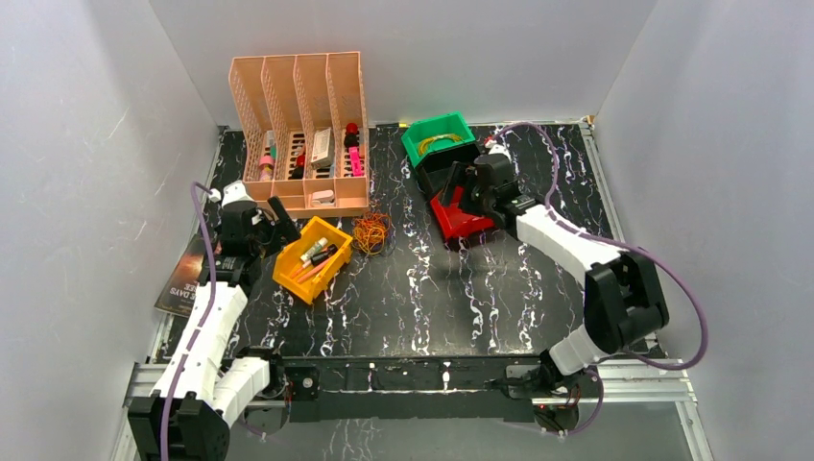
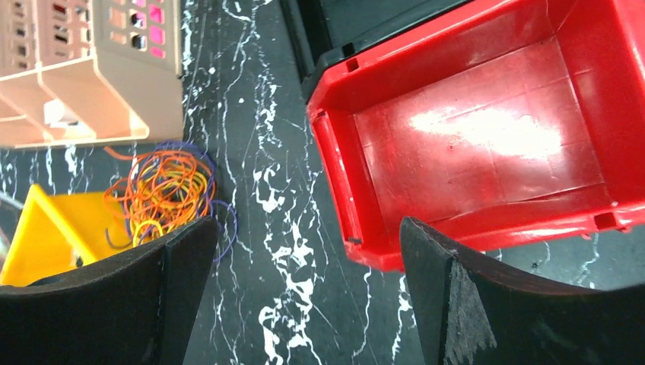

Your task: Untangle the cables

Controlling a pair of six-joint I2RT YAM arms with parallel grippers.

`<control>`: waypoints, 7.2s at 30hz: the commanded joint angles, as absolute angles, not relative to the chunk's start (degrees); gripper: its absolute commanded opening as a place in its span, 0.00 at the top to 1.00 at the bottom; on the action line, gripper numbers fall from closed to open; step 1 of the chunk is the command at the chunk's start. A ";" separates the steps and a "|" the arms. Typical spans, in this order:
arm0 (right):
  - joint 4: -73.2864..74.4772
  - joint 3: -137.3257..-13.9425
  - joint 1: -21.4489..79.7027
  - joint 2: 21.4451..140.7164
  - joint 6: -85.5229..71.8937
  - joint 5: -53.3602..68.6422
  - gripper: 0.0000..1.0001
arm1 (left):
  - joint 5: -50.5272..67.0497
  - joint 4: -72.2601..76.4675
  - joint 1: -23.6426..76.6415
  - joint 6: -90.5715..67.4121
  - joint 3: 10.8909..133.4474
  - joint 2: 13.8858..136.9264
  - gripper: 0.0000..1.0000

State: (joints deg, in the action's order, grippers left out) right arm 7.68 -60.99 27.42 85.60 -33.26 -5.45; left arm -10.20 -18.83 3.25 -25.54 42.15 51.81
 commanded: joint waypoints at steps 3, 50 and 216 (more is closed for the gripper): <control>-0.73 -63.57 28.04 90.72 -39.67 -8.80 0.02 | -8.12 -18.39 2.05 -25.40 44.42 52.86 0.02; 12.73 -84.29 9.96 111.57 -28.80 -0.20 0.20 | -3.95 -17.58 0.09 -25.31 44.61 55.37 0.02; -3.25 -38.09 45.99 67.67 -19.54 7.92 0.38 | 3.88 -8.03 31.60 -25.37 46.60 61.28 0.02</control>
State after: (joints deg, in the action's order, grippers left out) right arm 6.42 -39.99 47.99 67.81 -21.41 -2.37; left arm -0.47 -11.07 30.96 -25.21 46.87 60.31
